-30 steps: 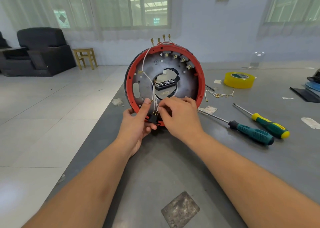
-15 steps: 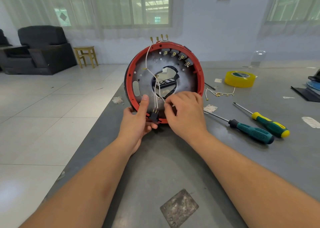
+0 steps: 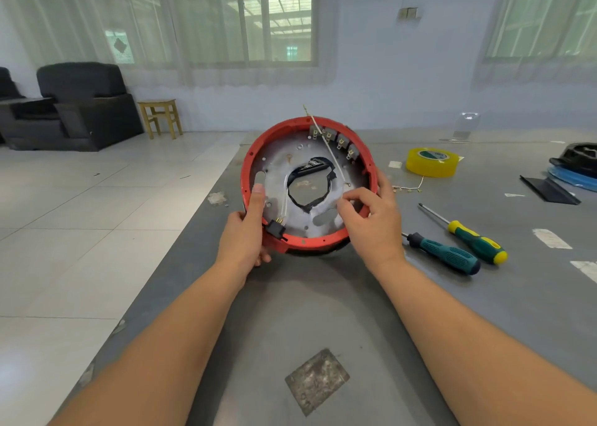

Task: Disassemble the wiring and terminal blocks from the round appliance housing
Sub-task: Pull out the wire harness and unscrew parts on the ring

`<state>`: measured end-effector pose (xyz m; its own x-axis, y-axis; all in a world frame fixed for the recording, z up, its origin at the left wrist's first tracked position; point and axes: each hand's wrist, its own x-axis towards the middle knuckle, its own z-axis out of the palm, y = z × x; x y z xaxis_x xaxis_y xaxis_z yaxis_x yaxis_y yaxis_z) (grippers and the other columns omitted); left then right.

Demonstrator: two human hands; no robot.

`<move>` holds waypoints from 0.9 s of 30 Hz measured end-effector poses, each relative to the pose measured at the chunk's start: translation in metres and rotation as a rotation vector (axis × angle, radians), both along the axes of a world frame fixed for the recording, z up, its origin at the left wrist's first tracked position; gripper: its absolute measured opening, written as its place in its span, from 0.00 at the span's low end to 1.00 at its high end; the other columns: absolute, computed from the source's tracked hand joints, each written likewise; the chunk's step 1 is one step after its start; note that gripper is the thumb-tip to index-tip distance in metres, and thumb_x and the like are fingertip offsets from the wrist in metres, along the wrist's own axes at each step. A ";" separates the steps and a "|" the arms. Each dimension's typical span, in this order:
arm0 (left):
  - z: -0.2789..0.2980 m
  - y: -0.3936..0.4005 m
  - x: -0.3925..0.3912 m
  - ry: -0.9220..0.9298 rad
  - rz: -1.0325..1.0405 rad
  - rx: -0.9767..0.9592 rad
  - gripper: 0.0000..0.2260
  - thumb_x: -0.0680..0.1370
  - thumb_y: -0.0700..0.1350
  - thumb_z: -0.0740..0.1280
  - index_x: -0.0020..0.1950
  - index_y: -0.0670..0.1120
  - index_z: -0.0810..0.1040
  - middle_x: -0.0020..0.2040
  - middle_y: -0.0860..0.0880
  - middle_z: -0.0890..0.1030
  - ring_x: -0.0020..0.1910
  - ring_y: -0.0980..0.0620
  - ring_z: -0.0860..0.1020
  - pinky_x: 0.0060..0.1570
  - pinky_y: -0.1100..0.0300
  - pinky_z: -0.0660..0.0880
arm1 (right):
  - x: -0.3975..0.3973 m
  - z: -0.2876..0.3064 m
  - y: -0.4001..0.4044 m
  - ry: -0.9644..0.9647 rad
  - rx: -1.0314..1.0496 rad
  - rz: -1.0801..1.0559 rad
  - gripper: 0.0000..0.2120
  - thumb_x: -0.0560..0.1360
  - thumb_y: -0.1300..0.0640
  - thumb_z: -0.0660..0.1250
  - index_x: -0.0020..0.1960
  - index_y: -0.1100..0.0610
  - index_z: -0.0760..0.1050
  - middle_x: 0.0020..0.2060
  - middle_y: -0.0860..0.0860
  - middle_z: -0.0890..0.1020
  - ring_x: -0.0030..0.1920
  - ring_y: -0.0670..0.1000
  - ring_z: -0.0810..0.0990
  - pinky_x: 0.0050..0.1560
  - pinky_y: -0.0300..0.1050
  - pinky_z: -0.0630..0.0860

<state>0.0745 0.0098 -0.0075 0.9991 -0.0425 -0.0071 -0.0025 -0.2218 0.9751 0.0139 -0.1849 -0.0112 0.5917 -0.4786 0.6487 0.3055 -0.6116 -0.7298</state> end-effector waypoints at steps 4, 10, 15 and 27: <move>-0.002 0.011 -0.008 -0.129 0.006 0.128 0.39 0.73 0.81 0.46 0.77 0.62 0.59 0.50 0.49 0.84 0.29 0.46 0.83 0.31 0.59 0.76 | -0.003 -0.001 0.011 0.024 0.036 -0.039 0.09 0.74 0.59 0.72 0.38 0.47 0.79 0.64 0.52 0.77 0.41 0.32 0.75 0.44 0.22 0.67; 0.002 0.008 -0.008 -0.349 0.077 0.058 0.21 0.87 0.60 0.53 0.76 0.54 0.70 0.69 0.48 0.78 0.73 0.42 0.70 0.75 0.43 0.63 | -0.015 -0.006 0.022 0.100 0.117 -0.036 0.08 0.75 0.58 0.69 0.38 0.50 0.78 0.46 0.49 0.77 0.38 0.44 0.73 0.39 0.28 0.66; 0.000 0.011 -0.013 -0.317 -0.002 -0.107 0.27 0.85 0.49 0.58 0.84 0.59 0.55 0.77 0.56 0.71 0.75 0.49 0.70 0.75 0.46 0.66 | -0.018 -0.010 0.025 0.139 0.138 -0.003 0.08 0.75 0.56 0.69 0.38 0.50 0.79 0.50 0.44 0.75 0.44 0.42 0.75 0.42 0.26 0.66; 0.002 0.021 -0.008 -0.082 0.119 -0.002 0.13 0.77 0.42 0.61 0.33 0.50 0.65 0.19 0.58 0.68 0.23 0.57 0.66 0.32 0.53 0.59 | -0.015 -0.004 0.025 0.046 0.096 0.045 0.11 0.77 0.58 0.69 0.38 0.45 0.77 0.62 0.39 0.73 0.66 0.44 0.73 0.68 0.45 0.69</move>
<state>0.0669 0.0309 -0.0055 0.9943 0.0762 0.0747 -0.0560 -0.2232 0.9732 -0.0009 -0.1595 -0.0152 0.6422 -0.5096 0.5726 0.2958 -0.5244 -0.7984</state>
